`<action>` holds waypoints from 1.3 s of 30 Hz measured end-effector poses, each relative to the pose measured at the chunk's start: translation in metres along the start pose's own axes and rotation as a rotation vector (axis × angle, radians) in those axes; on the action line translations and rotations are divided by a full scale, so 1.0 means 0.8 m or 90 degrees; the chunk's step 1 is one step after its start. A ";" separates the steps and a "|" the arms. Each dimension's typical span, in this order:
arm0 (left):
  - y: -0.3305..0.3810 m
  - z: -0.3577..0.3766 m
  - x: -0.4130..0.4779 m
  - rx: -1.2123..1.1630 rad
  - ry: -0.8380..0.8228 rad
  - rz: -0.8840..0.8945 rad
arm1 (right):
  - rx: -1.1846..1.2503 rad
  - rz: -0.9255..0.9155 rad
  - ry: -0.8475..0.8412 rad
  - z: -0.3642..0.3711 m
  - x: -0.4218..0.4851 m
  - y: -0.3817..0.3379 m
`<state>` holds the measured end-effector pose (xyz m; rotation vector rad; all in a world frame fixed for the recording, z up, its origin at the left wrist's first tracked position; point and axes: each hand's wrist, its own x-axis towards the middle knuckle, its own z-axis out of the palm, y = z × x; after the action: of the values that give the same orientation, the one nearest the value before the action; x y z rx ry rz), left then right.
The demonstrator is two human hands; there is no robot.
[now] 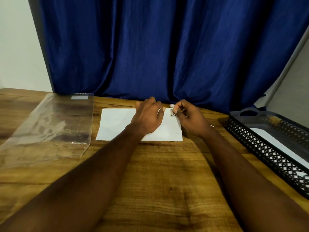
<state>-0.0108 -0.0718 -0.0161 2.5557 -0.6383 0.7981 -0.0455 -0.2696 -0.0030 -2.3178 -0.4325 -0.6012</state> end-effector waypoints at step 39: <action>-0.005 0.004 -0.004 0.016 0.079 0.035 | -0.003 -0.049 -0.044 -0.010 -0.007 -0.015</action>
<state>-0.0096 -0.0693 -0.0215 2.4972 -0.6645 0.9813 -0.0579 -0.2678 0.0059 -2.3398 -0.5558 -0.5606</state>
